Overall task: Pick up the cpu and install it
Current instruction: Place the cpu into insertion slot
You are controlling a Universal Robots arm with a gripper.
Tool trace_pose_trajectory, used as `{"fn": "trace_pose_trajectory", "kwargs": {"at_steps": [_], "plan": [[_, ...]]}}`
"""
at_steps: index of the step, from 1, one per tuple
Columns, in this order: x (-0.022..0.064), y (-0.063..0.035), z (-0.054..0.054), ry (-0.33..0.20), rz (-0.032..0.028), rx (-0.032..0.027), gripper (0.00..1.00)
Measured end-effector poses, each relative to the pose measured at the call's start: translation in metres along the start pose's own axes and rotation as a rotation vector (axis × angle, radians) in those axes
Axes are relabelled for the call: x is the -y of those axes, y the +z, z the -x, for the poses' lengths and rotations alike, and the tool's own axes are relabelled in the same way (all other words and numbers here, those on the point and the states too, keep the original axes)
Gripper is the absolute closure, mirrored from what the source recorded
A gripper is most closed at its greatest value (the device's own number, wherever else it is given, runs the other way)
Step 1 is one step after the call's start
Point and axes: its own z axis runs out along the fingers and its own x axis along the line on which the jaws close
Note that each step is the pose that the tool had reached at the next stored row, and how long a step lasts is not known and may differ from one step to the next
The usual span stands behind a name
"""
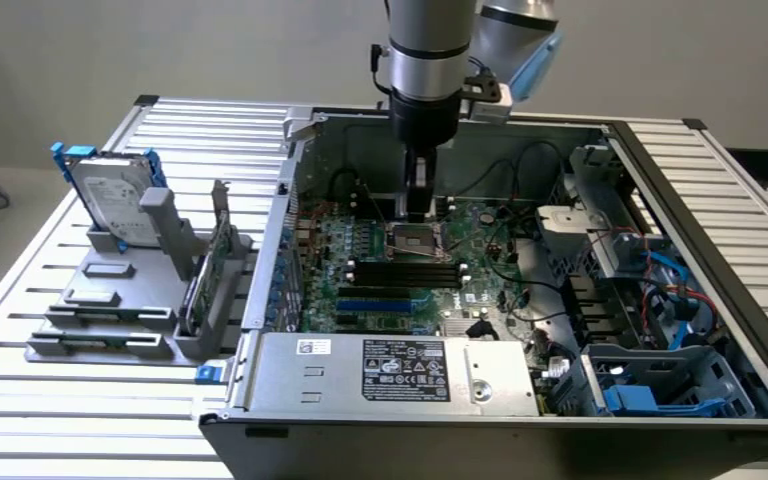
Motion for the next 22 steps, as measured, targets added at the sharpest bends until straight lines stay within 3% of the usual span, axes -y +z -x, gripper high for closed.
{"fn": "trace_pose_trajectory", "kwargs": {"at_steps": [18, 22], "plan": [[0.0022, 0.0325, 0.002, 0.001, 0.0006, 0.0000, 0.45], [0.0025, 0.0384, 0.002, 0.001, 0.0051, -0.0002, 0.45]]}}
